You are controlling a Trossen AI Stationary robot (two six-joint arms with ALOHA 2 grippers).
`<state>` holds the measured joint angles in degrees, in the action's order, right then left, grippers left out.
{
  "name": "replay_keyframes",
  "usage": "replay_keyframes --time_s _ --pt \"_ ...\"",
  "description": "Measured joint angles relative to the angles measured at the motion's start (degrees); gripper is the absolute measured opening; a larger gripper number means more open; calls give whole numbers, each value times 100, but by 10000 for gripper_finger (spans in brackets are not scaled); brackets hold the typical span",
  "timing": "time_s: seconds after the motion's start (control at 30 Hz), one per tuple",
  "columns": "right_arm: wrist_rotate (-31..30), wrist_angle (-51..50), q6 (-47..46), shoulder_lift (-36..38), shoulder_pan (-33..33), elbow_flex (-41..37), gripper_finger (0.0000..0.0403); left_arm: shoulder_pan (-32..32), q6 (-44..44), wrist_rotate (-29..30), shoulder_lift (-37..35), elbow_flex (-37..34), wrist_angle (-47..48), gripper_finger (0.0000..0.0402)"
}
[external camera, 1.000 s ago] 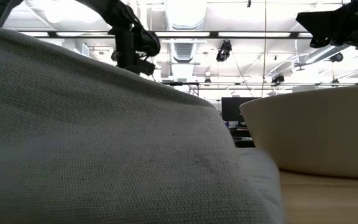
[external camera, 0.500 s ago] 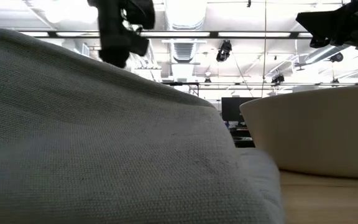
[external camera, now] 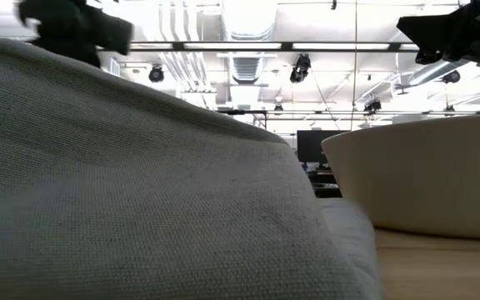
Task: Set up tray
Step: Put the white plate on the black serving tray
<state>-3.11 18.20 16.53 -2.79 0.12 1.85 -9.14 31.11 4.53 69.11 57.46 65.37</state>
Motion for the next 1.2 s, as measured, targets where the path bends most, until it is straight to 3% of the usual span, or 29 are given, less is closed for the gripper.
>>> replay_keyframes --time_s 0.2,0.5,0.8,1.2 --pt "0 0 0 0 -2 0 18 -526 594 -119 -296 -408 -79 197" --pt "-1 0 -2 0 -1 0 18 -560 730 -163 -278 -1366 -1234 197" --pt "-1 0 0 0 -1 0 18 -558 991 -166 -278 -2001 -1599 197" --pt "0 0 0 0 -1 0 18 -558 879 -399 -278 -2165 -2299 197"
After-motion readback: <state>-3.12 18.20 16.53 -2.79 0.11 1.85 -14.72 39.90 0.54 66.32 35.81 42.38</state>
